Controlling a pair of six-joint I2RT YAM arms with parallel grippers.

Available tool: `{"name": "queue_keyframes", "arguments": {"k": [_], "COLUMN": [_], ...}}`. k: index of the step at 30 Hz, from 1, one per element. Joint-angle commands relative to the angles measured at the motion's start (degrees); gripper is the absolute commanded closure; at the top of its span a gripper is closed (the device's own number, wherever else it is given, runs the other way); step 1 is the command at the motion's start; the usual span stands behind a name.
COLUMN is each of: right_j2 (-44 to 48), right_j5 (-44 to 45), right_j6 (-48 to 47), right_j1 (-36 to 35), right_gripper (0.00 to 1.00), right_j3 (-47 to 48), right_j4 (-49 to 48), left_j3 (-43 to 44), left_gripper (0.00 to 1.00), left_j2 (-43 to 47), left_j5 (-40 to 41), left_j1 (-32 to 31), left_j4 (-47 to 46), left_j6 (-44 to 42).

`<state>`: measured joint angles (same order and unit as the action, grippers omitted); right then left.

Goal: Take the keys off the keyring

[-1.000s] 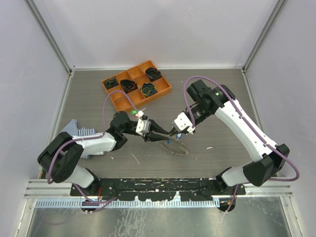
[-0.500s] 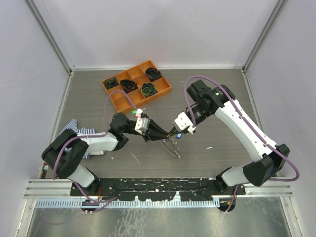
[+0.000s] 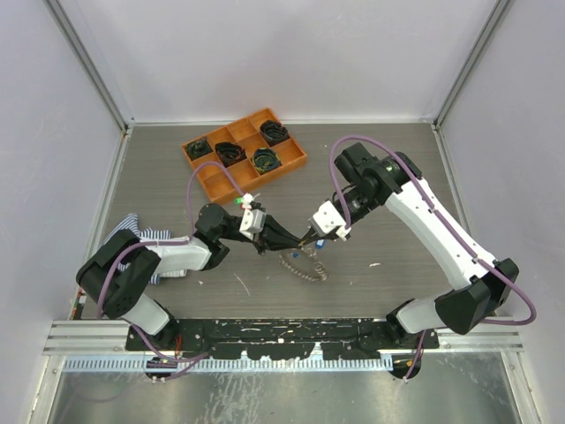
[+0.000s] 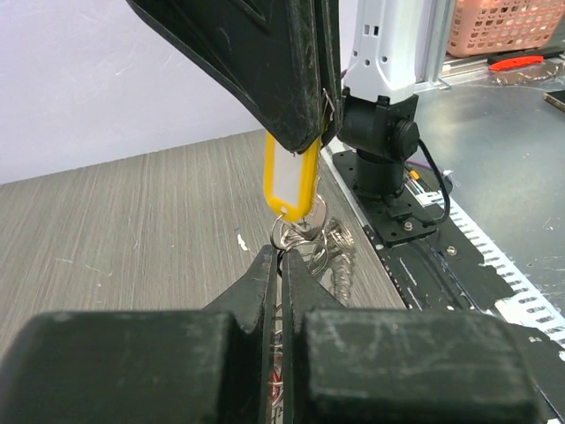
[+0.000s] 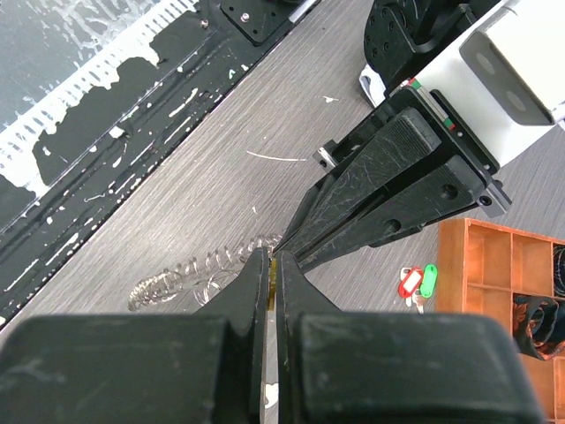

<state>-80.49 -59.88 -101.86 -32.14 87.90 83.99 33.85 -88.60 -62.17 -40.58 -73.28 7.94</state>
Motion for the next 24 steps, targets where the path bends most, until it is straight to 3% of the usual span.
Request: {"name": "queue_keyframes", "arguments": {"k": [1, 11, 24], "right_j2": [3.2, 5.8, 8.9], "right_j5": [-2.7, -2.9, -3.0], "right_j6": [-0.5, -0.4, -0.8], "right_j1": [-0.1, -0.1, -0.1], "right_gripper": [0.99, 0.99, 0.99], "right_j3": [1.4, -1.2, -6.8], "right_j4": [-0.6, -0.6, -1.0], "left_j3": [-0.5, -0.1, 1.0], "left_gripper": [1.0, 1.0, 1.0], "left_j2": [1.4, 3.8, 4.9], "left_j5": [0.1, 0.6, 6.3], "left_j1": [0.8, 1.9, 2.4], "left_j4": [-1.6, 5.4, 6.2], "left_j6": [-1.2, -3.9, 3.4]}}
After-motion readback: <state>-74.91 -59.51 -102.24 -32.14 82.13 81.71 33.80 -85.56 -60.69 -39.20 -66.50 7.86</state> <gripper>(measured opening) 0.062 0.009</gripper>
